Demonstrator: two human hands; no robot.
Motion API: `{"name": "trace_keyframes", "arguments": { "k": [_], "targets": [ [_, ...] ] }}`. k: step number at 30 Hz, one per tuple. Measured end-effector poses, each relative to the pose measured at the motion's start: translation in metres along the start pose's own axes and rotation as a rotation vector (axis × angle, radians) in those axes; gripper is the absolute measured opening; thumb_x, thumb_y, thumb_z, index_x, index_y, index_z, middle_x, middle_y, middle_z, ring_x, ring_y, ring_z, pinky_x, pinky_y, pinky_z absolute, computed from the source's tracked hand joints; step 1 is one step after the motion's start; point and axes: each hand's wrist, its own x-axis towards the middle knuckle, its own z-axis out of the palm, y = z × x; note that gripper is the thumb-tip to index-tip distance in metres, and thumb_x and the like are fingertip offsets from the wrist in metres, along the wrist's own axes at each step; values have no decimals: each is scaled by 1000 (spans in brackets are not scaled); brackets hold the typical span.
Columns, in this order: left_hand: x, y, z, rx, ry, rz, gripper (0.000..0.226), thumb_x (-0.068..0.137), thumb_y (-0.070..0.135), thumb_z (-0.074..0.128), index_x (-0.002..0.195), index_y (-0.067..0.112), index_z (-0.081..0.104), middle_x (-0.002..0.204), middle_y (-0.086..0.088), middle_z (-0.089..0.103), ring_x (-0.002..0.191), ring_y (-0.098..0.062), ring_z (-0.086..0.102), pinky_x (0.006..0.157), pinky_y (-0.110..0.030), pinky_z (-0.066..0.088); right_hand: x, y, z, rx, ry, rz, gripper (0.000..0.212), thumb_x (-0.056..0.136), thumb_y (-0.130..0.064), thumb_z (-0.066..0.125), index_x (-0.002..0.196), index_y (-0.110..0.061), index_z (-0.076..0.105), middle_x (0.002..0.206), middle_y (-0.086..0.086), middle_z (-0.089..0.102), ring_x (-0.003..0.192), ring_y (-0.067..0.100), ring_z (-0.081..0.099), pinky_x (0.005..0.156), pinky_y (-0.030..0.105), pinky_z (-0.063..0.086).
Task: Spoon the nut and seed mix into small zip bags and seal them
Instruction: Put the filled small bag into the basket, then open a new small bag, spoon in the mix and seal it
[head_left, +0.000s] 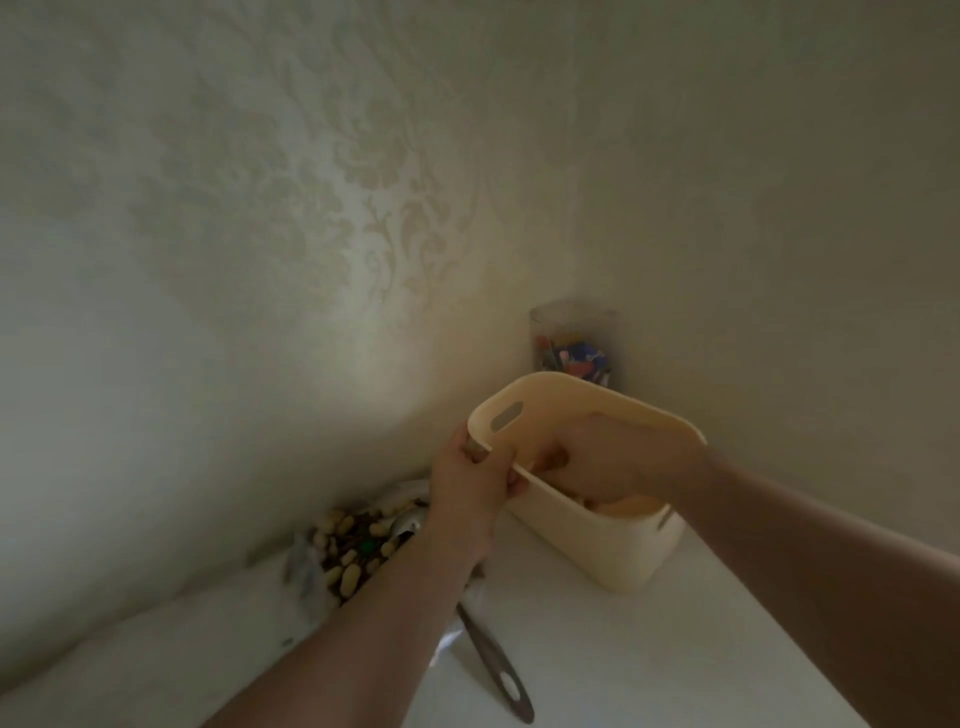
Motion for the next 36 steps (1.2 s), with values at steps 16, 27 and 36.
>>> {"name": "trace_keyframes", "arguments": {
  "k": [16,27,36],
  "targets": [
    [-51,31,-200,1006,-117,229,25,91,12,70,101,34,78,100,18,74,90,10,65,83,-15,50,23,-106,101,233,514,-396,13,97,-30,68,91,-24,78,76,-13,66,70,-1,59,62,16,48],
    [-79,8,-301,1505,-255,161,31,78,38,81,101,47,64,110,21,52,108,5,45,89,-13,41,46,-107,147,278,572,-507,11,96,-28,70,87,-26,75,76,-13,66,70,1,58,59,24,45],
    [-80,8,-303,1461,-165,304,37,78,32,79,109,44,62,107,26,59,104,8,53,91,-15,43,38,-99,152,305,552,-475,7,95,-27,72,92,-25,78,81,-10,70,75,4,61,66,31,53]
  ]
}}
